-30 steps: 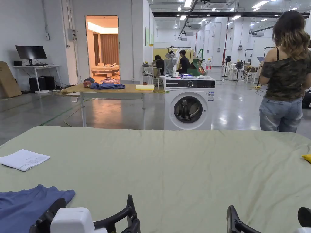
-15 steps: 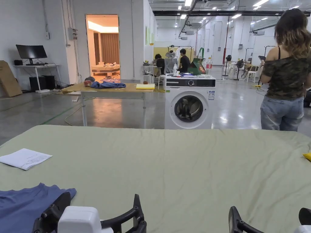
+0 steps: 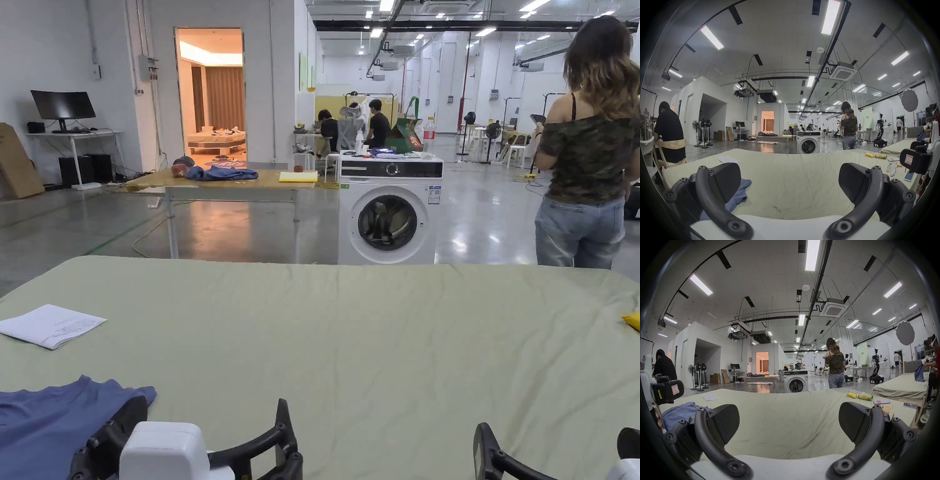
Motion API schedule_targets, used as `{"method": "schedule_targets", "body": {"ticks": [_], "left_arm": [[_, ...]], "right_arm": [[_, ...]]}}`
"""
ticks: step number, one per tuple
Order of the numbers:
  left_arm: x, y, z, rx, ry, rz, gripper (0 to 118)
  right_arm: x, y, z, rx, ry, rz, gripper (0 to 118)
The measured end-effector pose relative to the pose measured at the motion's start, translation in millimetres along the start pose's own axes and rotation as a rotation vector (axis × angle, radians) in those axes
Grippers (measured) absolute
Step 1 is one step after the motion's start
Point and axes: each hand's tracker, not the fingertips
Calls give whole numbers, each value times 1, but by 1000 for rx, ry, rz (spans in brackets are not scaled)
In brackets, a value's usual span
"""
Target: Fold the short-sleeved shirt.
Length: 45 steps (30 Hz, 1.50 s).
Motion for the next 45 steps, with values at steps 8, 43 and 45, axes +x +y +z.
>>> {"method": "schedule_targets", "body": {"ticks": [8,43,45], "left_arm": [[5,-3,2,9,0,-25,109],[-70,-5,8,-106,159,59,0],[-105,-6,20,-102,278,57,0]], "right_arm": [[-1,0,0,-5,-3,-11,118],[-41,-4,-43,-89,85,0,0],[-69,-7,-57,-113,179,-6,0]]}}
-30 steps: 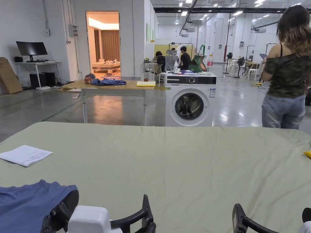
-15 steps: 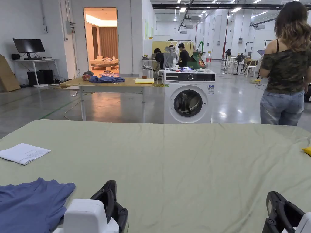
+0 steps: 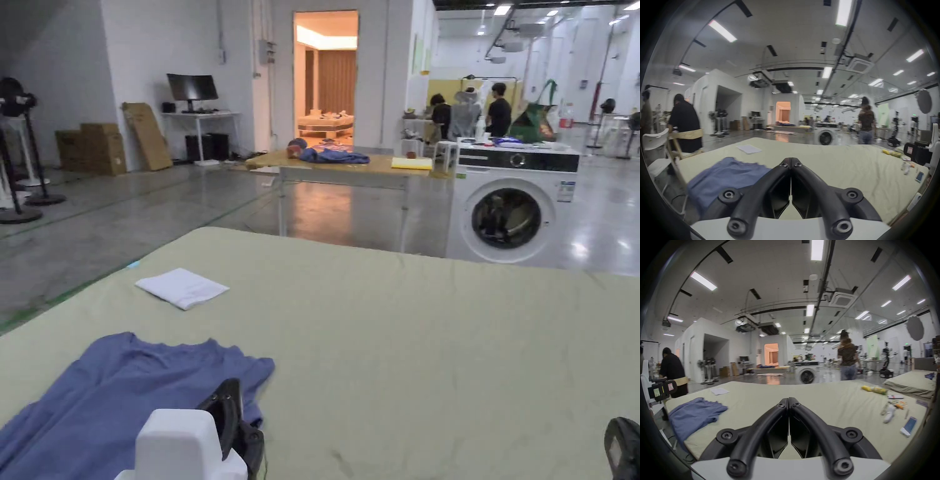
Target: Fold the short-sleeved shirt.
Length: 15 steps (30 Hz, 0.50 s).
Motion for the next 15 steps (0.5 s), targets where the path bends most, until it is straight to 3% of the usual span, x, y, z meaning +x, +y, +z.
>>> {"method": "schedule_targets", "body": {"ticks": [5,8,9,11,13,15], "left_arm": [[-67,-4,22,17,240,-12,0],[-79,-11,24,17,244,9,0],[-83,-8,29,69,230,86,0],[-85,6,17,92,237,86,0],[-93,26,-13,62,238,2,0],[-112,44,-70,-60,179,-5,0]], "right_arm": [[-53,2,-25,9,198,-38,0],[-66,5,-33,4,269,-23,0],[-65,5,-34,5,293,-13,0],[-63,5,-33,12,301,9,0],[-57,6,-32,11,291,33,0],[-48,5,-32,-2,271,45,0]]}}
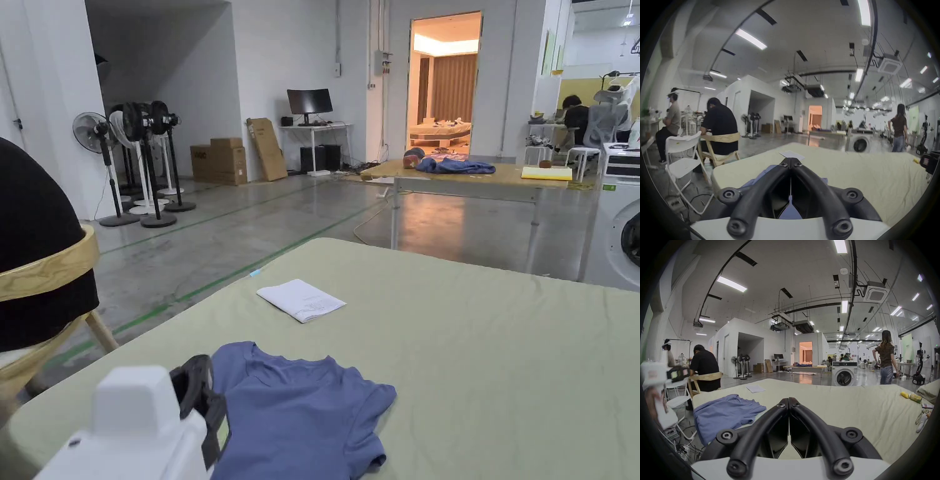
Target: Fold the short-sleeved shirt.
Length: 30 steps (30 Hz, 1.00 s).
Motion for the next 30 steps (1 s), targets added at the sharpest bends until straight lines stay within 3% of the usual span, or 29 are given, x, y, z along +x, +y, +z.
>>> {"method": "schedule_targets", "body": {"ticks": [3,5,6,7,8,9,12,15,16,19,23,24,25,27,29,30], "left_arm": [[-19,1,-110,-440,-221,-14,0],[-31,-21,-174,-670,-244,11,5],[-34,-37,-195,-754,-208,13,17],[-36,-48,-213,-782,-151,-3,55],[-35,-60,-228,-787,-116,-41,80],[-35,-68,-240,-802,-106,-97,92],[-28,-98,-273,-853,-81,-197,92],[-26,-137,-298,-948,-66,-172,92],[-30,-152,-299,-974,-58,-180,107],[-26,-161,-296,-794,-76,-197,109],[-34,-154,-293,-819,-93,-183,104],[-29,-151,-290,-813,-88,-197,94],[-28,-149,-285,-798,-78,-218,68],[-23,-138,-269,-735,-145,-227,0],[-9,-135,-255,-770,-155,-245,0],[-7,-135,-250,-749,-91,-278,0]], "right_arm": [[18,-8,-1,-63,-36,-38,0],[30,-15,-4,-118,-52,-82,0],[34,-18,-7,-141,-58,-95,0],[38,-22,-9,-159,-68,-97,0],[41,-27,-12,-169,-79,-91,0],[43,-32,-15,-183,-94,-80,0],[47,-39,-25,-240,-110,-61,0],[50,-44,-33,-273,-92,-82,0],[49,-45,-35,-279,-88,-85,0],[47,-48,-38,-287,-79,-91,0],[44,-54,-43,-304,-70,-102,0],[43,-55,-44,-309,-66,-108,0],[43,-56,-44,-313,-61,-113,0],[43,-56,-44,-317,-54,-115,0],[42,-54,-41,-313,-51,-113,0],[44,-53,-40,-310,-52,-113,0]]}}
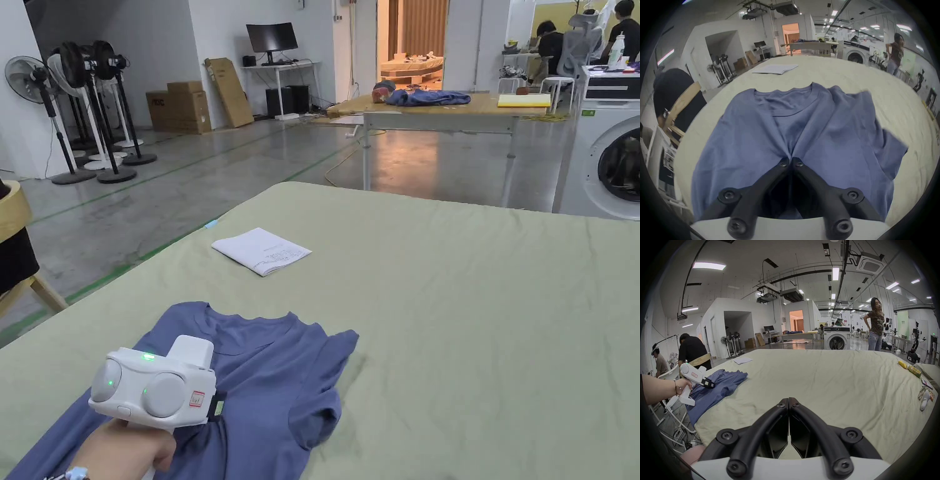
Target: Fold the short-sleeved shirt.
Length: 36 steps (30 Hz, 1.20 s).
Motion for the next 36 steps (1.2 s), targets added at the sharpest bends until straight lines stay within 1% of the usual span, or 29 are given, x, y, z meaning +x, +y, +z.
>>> {"method": "schedule_targets", "body": {"ticks": [2,3,7,9,13,17,21,22,26,28,30,32,33,36], "left_arm": [[-7,6,8,6,-44,46,0],[-11,10,18,42,-58,67,0],[-31,39,78,193,-25,122,0],[-36,51,111,230,-34,105,0],[-23,78,188,360,-66,4,0],[20,105,269,537,-174,-73,0],[91,125,346,699,-341,-135,0],[105,133,357,710,-400,-159,0],[170,148,390,769,-546,-231,0],[202,151,396,774,-611,-263,0],[237,150,391,720,-686,-298,0],[273,145,374,573,-732,-341,0],[294,138,359,489,-724,-364,0],[354,94,292,262,-742,-453,0]], "right_arm": [[2,3,4,2,-1,-4,0],[3,5,7,2,-2,-6,0],[11,16,24,35,-16,-4,0],[17,20,35,61,-30,-9,0],[27,26,55,100,-52,-34,0],[38,31,76,127,-81,-57,0],[49,39,102,175,-113,-75,0],[52,41,108,187,-125,-76,0],[66,46,132,233,-172,-89,0],[74,48,144,253,-201,-99,0],[83,48,155,268,-229,-104,0],[92,46,165,276,-262,-106,0],[98,44,169,276,-278,-105,0],[111,34,174,260,-328,-117,0]]}}
